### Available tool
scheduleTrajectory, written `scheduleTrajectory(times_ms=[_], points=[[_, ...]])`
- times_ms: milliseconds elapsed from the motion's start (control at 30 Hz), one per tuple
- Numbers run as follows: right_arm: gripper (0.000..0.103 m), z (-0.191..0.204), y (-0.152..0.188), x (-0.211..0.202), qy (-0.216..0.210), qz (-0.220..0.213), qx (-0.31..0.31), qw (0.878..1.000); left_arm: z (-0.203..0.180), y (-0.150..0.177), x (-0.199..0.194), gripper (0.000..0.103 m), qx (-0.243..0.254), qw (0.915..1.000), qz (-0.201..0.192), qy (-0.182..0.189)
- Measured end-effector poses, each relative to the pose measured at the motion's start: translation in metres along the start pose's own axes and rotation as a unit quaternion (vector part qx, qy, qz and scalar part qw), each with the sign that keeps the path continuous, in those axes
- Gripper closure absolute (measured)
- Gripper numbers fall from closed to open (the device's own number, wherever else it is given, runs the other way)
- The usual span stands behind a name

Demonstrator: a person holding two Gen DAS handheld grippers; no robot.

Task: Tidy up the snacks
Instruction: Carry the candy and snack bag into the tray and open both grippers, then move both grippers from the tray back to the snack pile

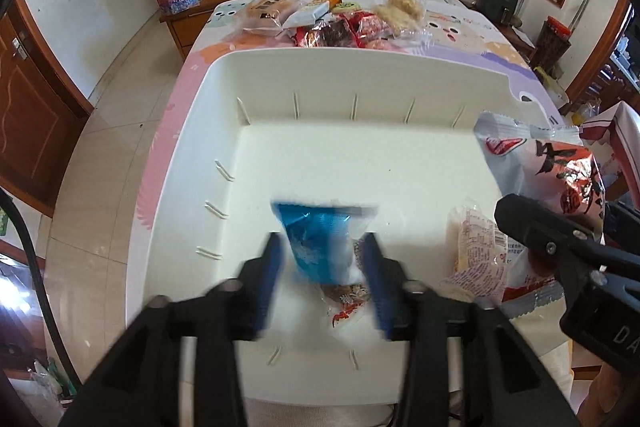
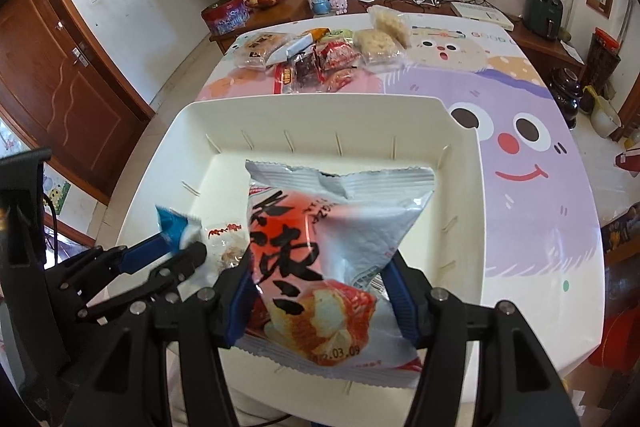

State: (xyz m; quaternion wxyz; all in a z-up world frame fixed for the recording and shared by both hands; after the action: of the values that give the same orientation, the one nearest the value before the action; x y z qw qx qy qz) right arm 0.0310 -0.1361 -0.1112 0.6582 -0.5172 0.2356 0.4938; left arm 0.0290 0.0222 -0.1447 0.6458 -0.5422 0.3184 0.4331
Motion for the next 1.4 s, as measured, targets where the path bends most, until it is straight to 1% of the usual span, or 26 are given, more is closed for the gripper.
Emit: scheduleTrajectory(times_ms=[67, 100, 200, 433, 600, 700, 1000, 1033, 1167, 1400], points=[[0.041, -0.003, 0.000, 0.004, -0.013, 0.006, 0.008, 1.000, -0.001, 0.000, 0.001, 0.022, -0.004, 1.0000, -0.001, -0.004], [0.040, -0.004, 0.000, 0.006, -0.019, 0.010, 0.013, 1.000, -0.001, 0.000, 0.001, 0.022, -0.005, 1.0000, -0.003, -0.005], [0.038, -0.007, 0.002, 0.010, -0.026, 0.013, 0.022, 0.999, -0.003, 0.001, 0.002, 0.021, -0.003, 1.0000, 0.003, -0.002], [0.037, -0.008, 0.004, 0.006, -0.017, -0.003, 0.018, 1.000, -0.006, 0.004, 0.008, 0.019, -0.003, 0.9997, 0.023, 0.005], [0.037, -0.009, 0.006, 0.008, -0.019, 0.000, 0.020, 1.000, -0.008, 0.004, 0.007, 0.019, 0.000, 0.9998, 0.022, 0.004], [0.037, -0.009, 0.006, 0.007, -0.028, -0.002, 0.018, 0.999, -0.009, 0.005, 0.005, 0.019, 0.003, 0.9998, 0.019, 0.002], [0.037, -0.001, 0.009, 0.001, -0.037, -0.005, 0.004, 0.999, -0.011, 0.008, -0.002, 0.019, 0.005, 0.9999, 0.011, 0.002], [0.037, 0.000, 0.009, 0.001, -0.035, -0.005, 0.001, 0.999, -0.011, 0.008, -0.003, 0.019, 0.005, 0.9999, 0.009, 0.002], [0.037, 0.006, 0.009, 0.000, -0.008, -0.001, -0.014, 1.000, -0.010, 0.008, -0.009, 0.019, 0.008, 1.0000, 0.000, 0.002], [0.037, 0.015, 0.004, -0.013, 0.015, -0.024, -0.048, 0.998, -0.008, 0.002, -0.018, 0.019, 0.017, 0.9997, -0.016, -0.006]])
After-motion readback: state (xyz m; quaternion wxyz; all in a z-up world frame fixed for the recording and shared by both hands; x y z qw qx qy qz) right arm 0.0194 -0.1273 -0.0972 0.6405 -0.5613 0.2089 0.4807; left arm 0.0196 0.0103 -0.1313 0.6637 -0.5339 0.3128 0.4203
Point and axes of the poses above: each gripper's, at about its wrist camera, not at the fingertips, and x roughly the way its jaws point, z to its left, y to its underside, the point moved 1 cm from there along x, roughly the way its jaws point, and after that the axes turned 14 degrees about -y, right-handed, at the moved point
